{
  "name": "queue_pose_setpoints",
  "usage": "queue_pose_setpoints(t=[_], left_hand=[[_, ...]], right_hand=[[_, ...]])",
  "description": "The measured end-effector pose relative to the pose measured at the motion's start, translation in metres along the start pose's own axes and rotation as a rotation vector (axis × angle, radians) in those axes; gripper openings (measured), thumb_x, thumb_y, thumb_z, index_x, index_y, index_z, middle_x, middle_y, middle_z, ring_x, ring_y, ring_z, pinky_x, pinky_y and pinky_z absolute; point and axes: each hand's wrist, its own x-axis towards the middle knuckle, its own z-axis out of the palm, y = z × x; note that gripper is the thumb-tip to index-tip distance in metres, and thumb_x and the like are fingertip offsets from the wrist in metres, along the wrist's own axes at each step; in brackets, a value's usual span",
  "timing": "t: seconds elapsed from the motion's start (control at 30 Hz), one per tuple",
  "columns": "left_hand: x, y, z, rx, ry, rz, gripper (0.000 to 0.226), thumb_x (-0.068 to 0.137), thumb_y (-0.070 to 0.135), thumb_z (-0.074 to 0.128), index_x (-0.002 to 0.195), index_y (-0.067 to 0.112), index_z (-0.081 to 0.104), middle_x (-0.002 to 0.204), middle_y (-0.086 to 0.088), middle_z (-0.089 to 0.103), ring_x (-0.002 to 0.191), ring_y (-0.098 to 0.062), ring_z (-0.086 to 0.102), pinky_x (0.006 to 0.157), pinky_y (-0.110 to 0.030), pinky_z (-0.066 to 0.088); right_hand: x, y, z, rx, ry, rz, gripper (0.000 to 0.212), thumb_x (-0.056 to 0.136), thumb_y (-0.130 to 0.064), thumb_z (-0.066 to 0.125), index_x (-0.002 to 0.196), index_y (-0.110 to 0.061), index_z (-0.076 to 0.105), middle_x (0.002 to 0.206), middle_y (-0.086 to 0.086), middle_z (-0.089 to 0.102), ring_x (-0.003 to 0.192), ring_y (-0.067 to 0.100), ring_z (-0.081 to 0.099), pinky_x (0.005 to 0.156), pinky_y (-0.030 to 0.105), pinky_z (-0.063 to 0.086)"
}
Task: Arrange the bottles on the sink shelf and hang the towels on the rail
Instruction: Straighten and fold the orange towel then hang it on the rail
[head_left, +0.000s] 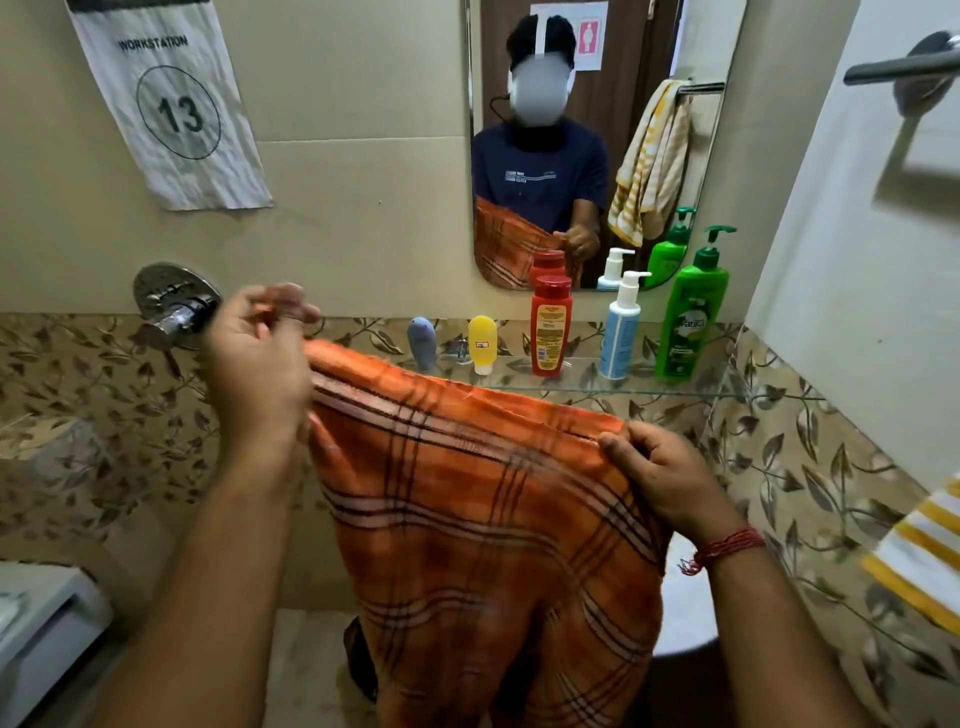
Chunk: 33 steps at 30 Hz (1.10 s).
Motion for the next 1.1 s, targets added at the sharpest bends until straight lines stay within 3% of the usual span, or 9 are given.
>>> queue_pose_setpoints(t=[0.13, 0.23, 0.33, 0.5, 0.63, 0.73, 0.83, 0.93, 1.1], left_hand=[[0.027, 0.003, -0.003, -0.112, 0.219, 0.022, 0.007, 0.097, 0.026, 0.064, 0.091, 0.024, 0.06, 0.07, 0.009, 0.065, 0.052, -0.004, 0.054, 0.052, -0.026, 0.047], [0.036, 0.003, 0.0, -0.08, 0.202, 0.052, 0.013, 0.093, 0.036, 0.064, 0.082, 0.032, 0.059, 0.068, 0.01, 0.067, 0.059, -0.014, 0.055, 0.06, -0.037, 0.048], [0.043, 0.014, 0.004, 0.01, 0.158, 0.132, 0.009, 0.096, 0.033, 0.061, 0.089, 0.027, 0.06, 0.071, 0.011, 0.065, 0.064, -0.01, 0.058, 0.066, -0.041, 0.054], [0.039, 0.053, 0.027, 0.039, 0.001, 0.295, 0.007, 0.098, 0.014, 0.06, 0.1, 0.019, 0.062, 0.08, 0.012, 0.065, 0.067, 0.008, 0.063, 0.059, -0.013, 0.05], [0.027, 0.076, 0.05, 0.026, -0.124, 0.408, 0.008, 0.099, 0.021, 0.06, 0.102, 0.015, 0.063, 0.08, 0.012, 0.065, 0.073, 0.006, 0.064, 0.066, -0.012, 0.049], [0.024, 0.085, 0.06, 0.027, -0.158, 0.463, 0.013, 0.1, 0.026, 0.06, 0.102, 0.014, 0.063, 0.078, 0.013, 0.064, 0.073, 0.007, 0.063, 0.066, -0.01, 0.048], [0.03, 0.087, 0.061, 0.03, -0.162, 0.482, 0.02, 0.1, 0.03, 0.06, 0.103, 0.011, 0.064, 0.078, 0.014, 0.064, 0.072, 0.008, 0.063, 0.066, -0.01, 0.048], [0.039, 0.083, 0.056, 0.029, -0.141, 0.474, 0.022, 0.1, 0.032, 0.059, 0.103, 0.011, 0.064, 0.078, 0.013, 0.064, 0.071, 0.007, 0.062, 0.065, -0.011, 0.048], [0.048, 0.072, 0.05, 0.039, -0.121, 0.452, 0.019, 0.101, 0.028, 0.06, 0.104, 0.01, 0.065, 0.077, 0.014, 0.063, 0.074, 0.01, 0.061, 0.07, -0.007, 0.046]], right_hand=[[-0.009, 0.027, 0.015, -0.051, -0.1, -0.033, 0.037, 0.079, -0.049, 0.071, 0.064, -0.019, 0.056, 0.06, -0.01, 0.053, 0.058, 0.002, 0.048, 0.057, 0.025, 0.037], [-0.016, 0.04, 0.031, 0.079, -0.144, -0.053, 0.041, 0.073, -0.067, 0.068, 0.069, -0.026, 0.067, 0.067, -0.011, 0.06, 0.065, 0.001, 0.055, 0.062, 0.023, 0.042], [-0.023, 0.043, 0.044, 0.101, -0.23, -0.071, 0.022, 0.073, -0.059, 0.073, 0.075, -0.037, 0.073, 0.082, -0.011, 0.067, 0.08, 0.005, 0.064, 0.072, 0.022, 0.048], [-0.026, 0.042, 0.093, 0.095, -0.309, -0.059, 0.046, 0.062, -0.07, 0.079, 0.098, -0.041, 0.075, 0.122, -0.007, 0.056, 0.12, 0.005, 0.056, 0.102, 0.022, 0.045], [-0.012, 0.023, 0.131, -0.017, -0.286, -0.093, 0.067, 0.063, -0.081, 0.068, 0.11, -0.033, 0.073, 0.104, -0.014, 0.047, 0.106, -0.001, 0.052, 0.087, 0.012, 0.042], [0.002, 0.005, 0.151, 0.019, -0.272, -0.104, 0.042, 0.072, -0.071, 0.068, 0.085, -0.032, 0.07, 0.092, -0.001, 0.042, 0.09, 0.008, 0.048, 0.077, 0.02, 0.042], [0.011, 0.001, 0.161, 0.19, -0.381, -0.034, 0.05, 0.078, -0.06, 0.072, 0.092, -0.012, 0.074, 0.108, 0.014, 0.052, 0.105, 0.021, 0.055, 0.093, 0.041, 0.049], [0.01, 0.005, 0.165, 0.243, -0.491, 0.0, 0.034, 0.084, -0.041, 0.075, 0.1, -0.011, 0.077, 0.121, 0.004, 0.064, 0.114, 0.018, 0.062, 0.1, 0.038, 0.051], [0.003, 0.03, 0.172, 0.078, -0.478, 0.116, 0.025, 0.095, -0.037, 0.063, 0.091, -0.015, 0.076, 0.096, 0.001, 0.073, 0.089, 0.015, 0.068, 0.083, 0.039, 0.053]])
